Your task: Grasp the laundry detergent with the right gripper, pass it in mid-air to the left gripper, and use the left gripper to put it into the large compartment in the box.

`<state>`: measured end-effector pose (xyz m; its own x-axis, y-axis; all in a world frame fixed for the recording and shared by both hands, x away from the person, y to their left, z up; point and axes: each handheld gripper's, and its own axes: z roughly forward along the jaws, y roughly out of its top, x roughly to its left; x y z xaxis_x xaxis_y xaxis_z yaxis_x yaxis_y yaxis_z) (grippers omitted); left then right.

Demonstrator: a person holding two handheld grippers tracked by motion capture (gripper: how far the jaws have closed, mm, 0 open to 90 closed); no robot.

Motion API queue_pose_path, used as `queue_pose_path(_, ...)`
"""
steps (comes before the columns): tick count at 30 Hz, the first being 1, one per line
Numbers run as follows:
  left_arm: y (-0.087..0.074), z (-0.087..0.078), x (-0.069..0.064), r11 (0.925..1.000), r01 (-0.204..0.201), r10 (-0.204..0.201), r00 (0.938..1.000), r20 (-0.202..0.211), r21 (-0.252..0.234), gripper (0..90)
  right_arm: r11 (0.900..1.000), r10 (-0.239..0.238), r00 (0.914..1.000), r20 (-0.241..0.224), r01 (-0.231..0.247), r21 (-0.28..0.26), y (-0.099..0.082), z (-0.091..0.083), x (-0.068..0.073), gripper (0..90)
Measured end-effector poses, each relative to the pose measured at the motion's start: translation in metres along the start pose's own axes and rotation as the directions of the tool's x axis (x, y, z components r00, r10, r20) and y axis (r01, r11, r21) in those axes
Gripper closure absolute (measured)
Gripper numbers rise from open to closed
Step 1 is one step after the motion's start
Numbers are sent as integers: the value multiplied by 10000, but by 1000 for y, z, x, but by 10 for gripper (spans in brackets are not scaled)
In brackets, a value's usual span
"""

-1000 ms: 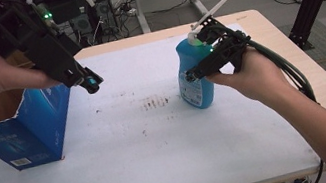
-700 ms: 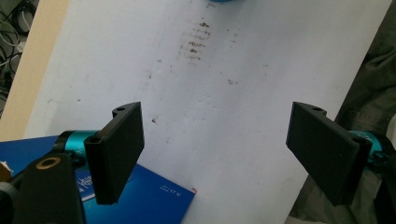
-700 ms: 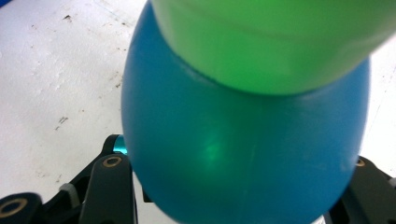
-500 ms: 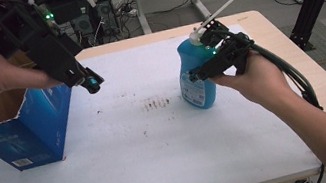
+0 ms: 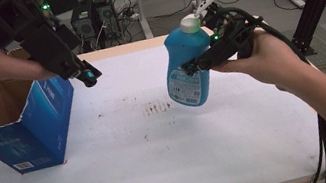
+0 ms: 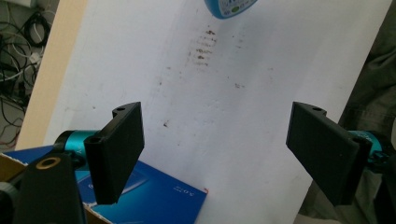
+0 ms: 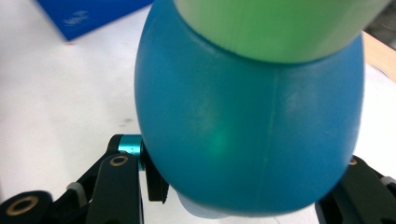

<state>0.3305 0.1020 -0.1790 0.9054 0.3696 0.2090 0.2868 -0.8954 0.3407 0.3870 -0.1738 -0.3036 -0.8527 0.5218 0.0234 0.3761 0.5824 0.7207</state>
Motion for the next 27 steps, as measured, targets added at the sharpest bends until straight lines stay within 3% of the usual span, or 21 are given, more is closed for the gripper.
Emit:
queue_pose_path(3,3,-3,1,9996,-211,212,9998,42,-200,194,9988,-490,9969,-622,494,47,11,-5,3,463)
queue_pose_path(4,6,-6,3,9982,-495,503,9985,232,-345,194,9979,-648,9945,-817,651,19,15,-7,4,463)
queue_pose_path(6,9,-9,5,9958,-672,698,9968,401,-624,194,9958,-917,9885,-1202,919,-39,22,-11,6,463)
queue_pose_path(9,14,-12,7,9919,-960,1006,9935,530,-833,194,9925,-1222,9808,-1517,1223,-87,30,-14,10,463)
queue_pose_path(10,18,-14,11,9876,-1180,1260,9893,741,-1038,194,9878,-1553,9715,-1789,1550,-157,38,-17,14,463)
queue_pose_path(11,20,-16,13,9839,-1396,1487,9858,779,-1116,194,9863,-1641,9676,-1918,1642,-159,42,-18,16,463)
queue_pose_path(17,32,-19,22,9744,-1691,1869,9756,1151,-1483,194,9711,-2354,9391,-2504,2380,-203,64,-21,30,463)
queue_pose_path(19,35,-18,23,9689,-1914,2123,9685,1300,-1569,193,9657,-2541,9286,-2702,2588,-189,69,-21,35,462)
queue_pose_path(20,35,-18,23,9689,-1914,2123,9685,1300,-1569,194,9657,-2541,9286,-2702,2588,-189,69,-21,35,462)
queue_pose_path(22,38,-16,23,9672,-1975,2217,9633,1515,-1594,194,9576,-2787,9143,-2940,2878,-128,76,-19,41,463)
queue_pose_path(27,43,-13,25,9628,-2198,2471,9515,1833,-1571,193,9449,-3111,8907,-3314,3273,-73,85,-14,51,463)
